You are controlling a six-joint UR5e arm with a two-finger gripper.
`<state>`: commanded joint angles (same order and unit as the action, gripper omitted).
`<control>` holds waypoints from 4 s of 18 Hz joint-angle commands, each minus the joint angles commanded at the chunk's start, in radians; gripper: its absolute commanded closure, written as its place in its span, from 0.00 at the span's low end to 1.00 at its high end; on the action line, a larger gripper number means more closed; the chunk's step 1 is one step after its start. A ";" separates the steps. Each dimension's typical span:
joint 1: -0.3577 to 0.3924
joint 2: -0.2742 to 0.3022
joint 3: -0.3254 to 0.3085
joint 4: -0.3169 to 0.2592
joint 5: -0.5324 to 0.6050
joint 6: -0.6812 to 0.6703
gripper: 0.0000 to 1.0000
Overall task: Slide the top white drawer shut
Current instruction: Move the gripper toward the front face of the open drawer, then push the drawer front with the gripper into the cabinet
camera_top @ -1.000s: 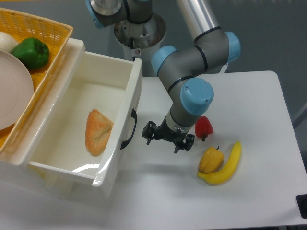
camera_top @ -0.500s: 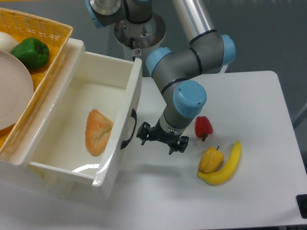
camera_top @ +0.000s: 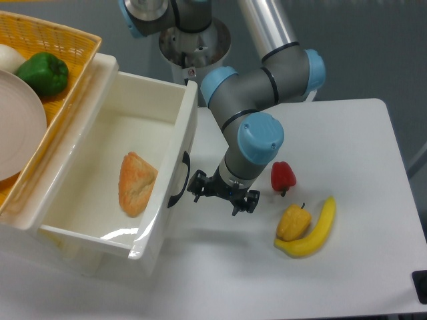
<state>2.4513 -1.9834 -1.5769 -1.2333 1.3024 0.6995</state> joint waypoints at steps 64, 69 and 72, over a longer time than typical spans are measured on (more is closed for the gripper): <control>-0.224 0.031 0.003 0.006 -0.017 0.011 0.00; -0.242 0.031 0.005 0.006 -0.018 0.009 0.00; -0.247 0.031 0.005 0.008 -0.018 0.011 0.00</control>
<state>2.2044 -1.9527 -1.5723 -1.2257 1.2839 0.7102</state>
